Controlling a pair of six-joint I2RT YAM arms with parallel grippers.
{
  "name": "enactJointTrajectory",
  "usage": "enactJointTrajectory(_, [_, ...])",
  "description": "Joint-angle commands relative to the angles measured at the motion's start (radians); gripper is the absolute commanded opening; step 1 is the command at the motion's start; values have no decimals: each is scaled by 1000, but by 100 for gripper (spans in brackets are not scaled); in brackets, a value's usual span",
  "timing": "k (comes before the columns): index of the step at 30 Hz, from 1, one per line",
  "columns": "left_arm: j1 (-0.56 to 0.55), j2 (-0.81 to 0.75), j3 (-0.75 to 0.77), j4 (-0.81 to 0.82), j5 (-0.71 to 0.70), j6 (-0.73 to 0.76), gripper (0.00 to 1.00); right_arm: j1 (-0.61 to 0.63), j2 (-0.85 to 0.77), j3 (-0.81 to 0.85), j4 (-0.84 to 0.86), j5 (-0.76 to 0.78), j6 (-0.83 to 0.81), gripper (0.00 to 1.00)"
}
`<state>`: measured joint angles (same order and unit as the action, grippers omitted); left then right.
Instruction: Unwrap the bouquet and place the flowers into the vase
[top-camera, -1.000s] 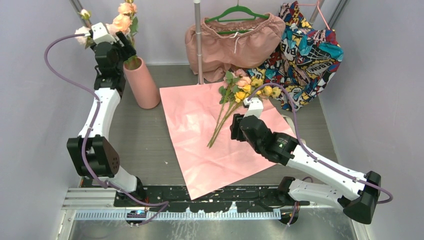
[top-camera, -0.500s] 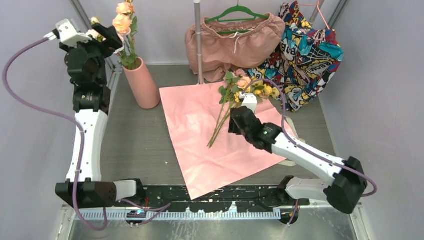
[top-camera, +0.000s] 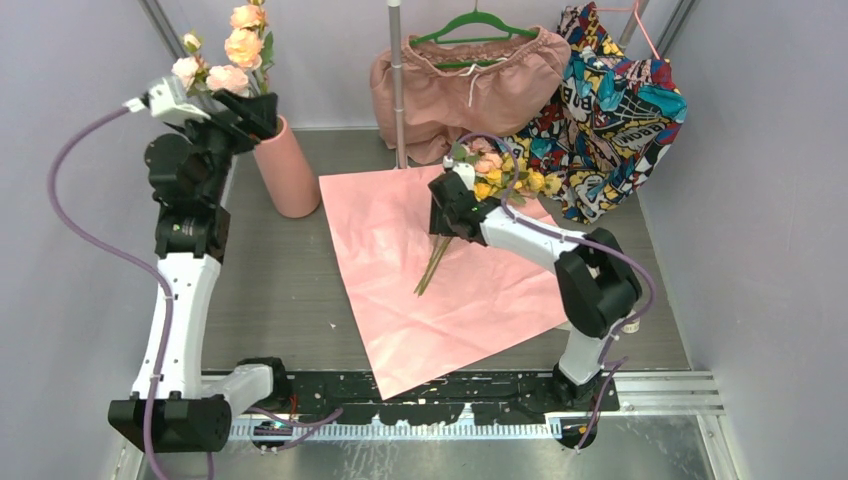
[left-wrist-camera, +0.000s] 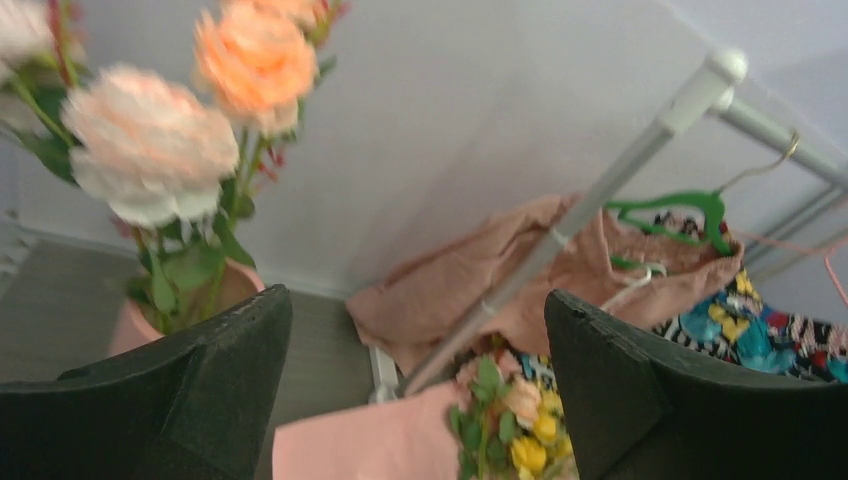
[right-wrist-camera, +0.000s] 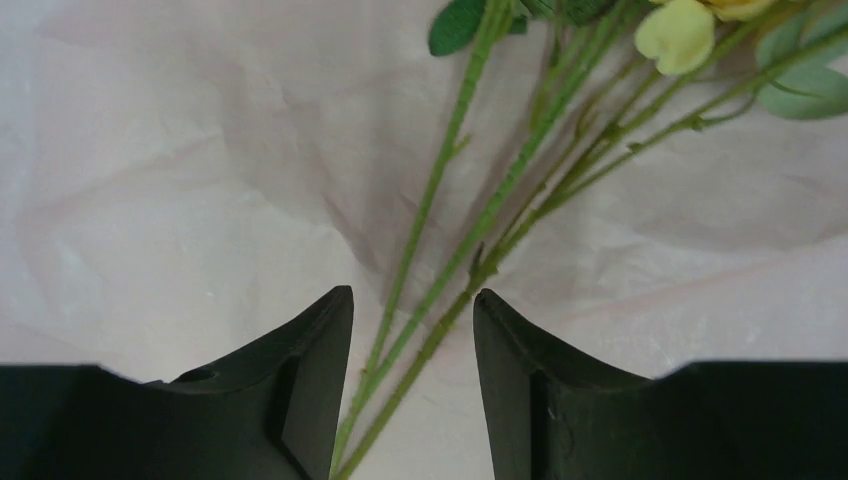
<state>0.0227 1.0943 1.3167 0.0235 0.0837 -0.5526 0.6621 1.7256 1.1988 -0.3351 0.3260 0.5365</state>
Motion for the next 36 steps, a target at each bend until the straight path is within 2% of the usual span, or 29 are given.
enactJointTrajectory(1, [-60,-45,-127,24,128,-63,96,-21,81,141,39,-59,-11,53])
enactJointTrajectory(5, [-164,-75,-205,-55,113,-13,96,-40,175,193,36,-81,-8,53])
enactJointTrajectory(9, [-296,-65,-262,-65,93,20,96,-55,232,221,38,-99,-7,53])
enactJointTrajectory(13, [-361,-43,-300,-79,89,43,96,-62,270,233,39,-111,-10,52])
enactJointTrajectory(18, [-368,-63,-381,-80,100,68,96,-68,314,239,52,-144,4,36])
enactJointTrajectory(21, [-368,-68,-409,-96,130,103,96,-67,317,233,66,-158,23,14])
enactJointTrajectory(24, [-368,-49,-395,-141,145,138,97,-67,273,223,62,-165,29,1])
enactJointTrajectory(28, [-368,-11,-387,-155,174,136,98,-47,159,197,54,-166,5,1])
enactJointTrajectory(36, [-368,67,-387,-81,307,36,97,102,-129,137,-3,-62,-44,1])
